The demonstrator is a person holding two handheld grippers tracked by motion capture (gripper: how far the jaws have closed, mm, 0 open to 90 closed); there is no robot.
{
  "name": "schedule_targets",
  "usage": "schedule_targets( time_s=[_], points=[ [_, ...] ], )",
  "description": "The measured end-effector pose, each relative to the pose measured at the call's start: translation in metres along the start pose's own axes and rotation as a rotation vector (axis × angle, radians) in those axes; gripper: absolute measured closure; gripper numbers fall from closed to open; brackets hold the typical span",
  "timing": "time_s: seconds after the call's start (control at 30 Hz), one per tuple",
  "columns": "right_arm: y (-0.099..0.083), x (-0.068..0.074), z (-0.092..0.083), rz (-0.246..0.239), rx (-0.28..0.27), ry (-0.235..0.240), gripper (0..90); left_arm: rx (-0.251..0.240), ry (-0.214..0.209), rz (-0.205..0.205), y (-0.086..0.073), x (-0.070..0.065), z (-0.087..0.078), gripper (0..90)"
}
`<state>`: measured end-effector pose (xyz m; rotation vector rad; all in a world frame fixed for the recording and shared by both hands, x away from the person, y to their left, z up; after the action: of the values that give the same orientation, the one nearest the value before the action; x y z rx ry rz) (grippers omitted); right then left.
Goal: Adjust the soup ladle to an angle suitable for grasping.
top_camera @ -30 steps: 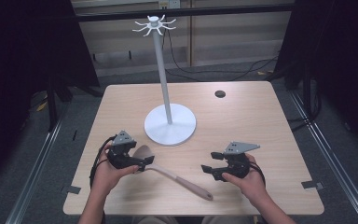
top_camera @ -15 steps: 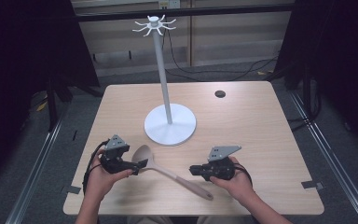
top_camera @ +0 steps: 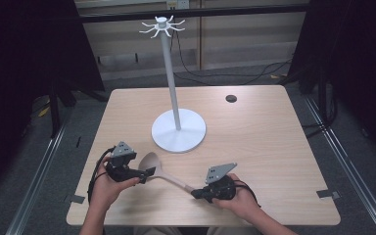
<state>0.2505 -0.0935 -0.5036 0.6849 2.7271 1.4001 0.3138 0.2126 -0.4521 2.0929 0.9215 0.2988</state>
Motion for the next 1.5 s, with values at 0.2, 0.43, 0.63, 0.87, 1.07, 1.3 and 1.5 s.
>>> schedule_targets(
  time_s=[0.2, 0.43, 0.63, 0.87, 1.07, 1.3, 1.5],
  points=[
    [0.0, 0.0, 0.001, 0.001, 0.01, 0.004, 90.0, 0.004, 0.003, -0.004, 0.0, 0.0, 0.001, 5.6],
    [-0.003, 0.005, 0.008, -0.024, 0.063, 0.007, 90.0, 0.002, 0.001, 0.004, 0.001, 0.001, 0.001, 5.7],
    [-0.003, 0.002, 0.006, -0.031, 0.067, -0.017, 90.0, 0.001, 0.001, 0.003, 0.001, 0.0, 0.002, 5.8],
    [-0.005, -0.001, 0.0, -0.014, 0.089, -0.048, 90.0, -0.001, -0.002, 0.005, 0.003, -0.001, 0.003, 5.9],
    [-0.01, -0.012, -0.01, 0.013, 0.08, -0.093, 90.0, 0.0, 0.0, 0.015, 0.005, -0.001, 0.004, 6.0],
    [-0.014, -0.02, -0.017, 0.044, 0.069, -0.142, 90.0, -0.002, -0.007, 0.025, 0.009, -0.003, 0.006, 6.0],
    [-0.017, -0.03, -0.022, 0.066, 0.054, -0.189, 90.0, 0.003, -0.014, 0.039, 0.011, -0.004, 0.009, 6.0]
  ],
)
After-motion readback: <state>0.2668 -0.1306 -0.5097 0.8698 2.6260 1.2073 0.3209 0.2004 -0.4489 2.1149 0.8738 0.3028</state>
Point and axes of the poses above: each handheld gripper's, and its own axes: z roughly forward along the jaws, y roughly out of its top, x roughly to its left, the point moved 1 cm from there along z, roughly forward along the jaws
